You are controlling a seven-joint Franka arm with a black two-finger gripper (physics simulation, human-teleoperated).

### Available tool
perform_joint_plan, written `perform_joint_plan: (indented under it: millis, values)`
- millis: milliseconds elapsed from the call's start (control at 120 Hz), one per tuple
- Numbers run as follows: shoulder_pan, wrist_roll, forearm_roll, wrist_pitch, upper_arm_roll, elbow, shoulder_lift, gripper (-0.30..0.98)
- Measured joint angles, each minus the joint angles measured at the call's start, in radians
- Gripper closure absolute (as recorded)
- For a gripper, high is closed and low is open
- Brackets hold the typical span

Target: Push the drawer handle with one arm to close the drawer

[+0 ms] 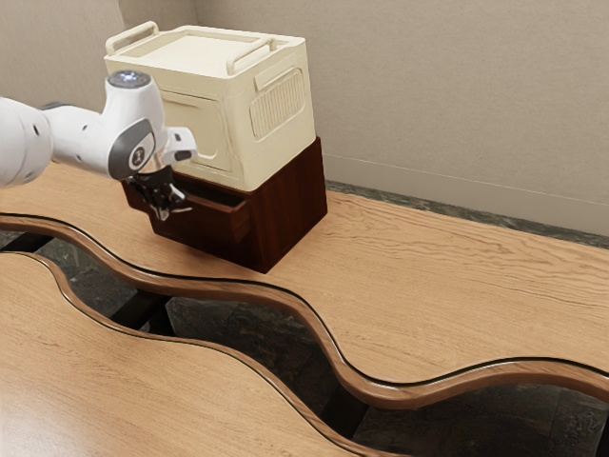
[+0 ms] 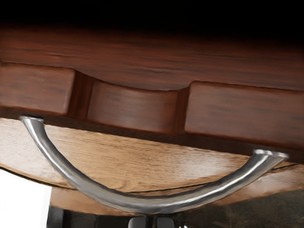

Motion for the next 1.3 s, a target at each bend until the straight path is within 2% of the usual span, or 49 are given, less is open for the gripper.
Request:
perform_joint_plan:
  millis: [333,517,650,883,967,1108,1300]
  values:
    - [0.006,0.003,-0.006,0.139,0.000,0.013,0.045,0.77]
    - [-0.018,0.003,-0.012,0.157,0.006,0.029,0.057,0.78]
    - [-0.072,-0.001,-0.014,0.034,0.012,-0.078,-0.122,0.77]
    - [-0.273,0.004,0.024,-0.238,0.003,-0.200,-0.478,0.73]
    - [-0.281,0.005,0.039,-0.314,-0.025,-0.239,-0.562,0.58]
    - [-0.282,-0.003,0.044,-0.401,-0.060,-0.240,-0.584,0.31]
    - [-0.284,-0.011,0.052,-0.458,-0.074,-0.198,-0.552,0.12]
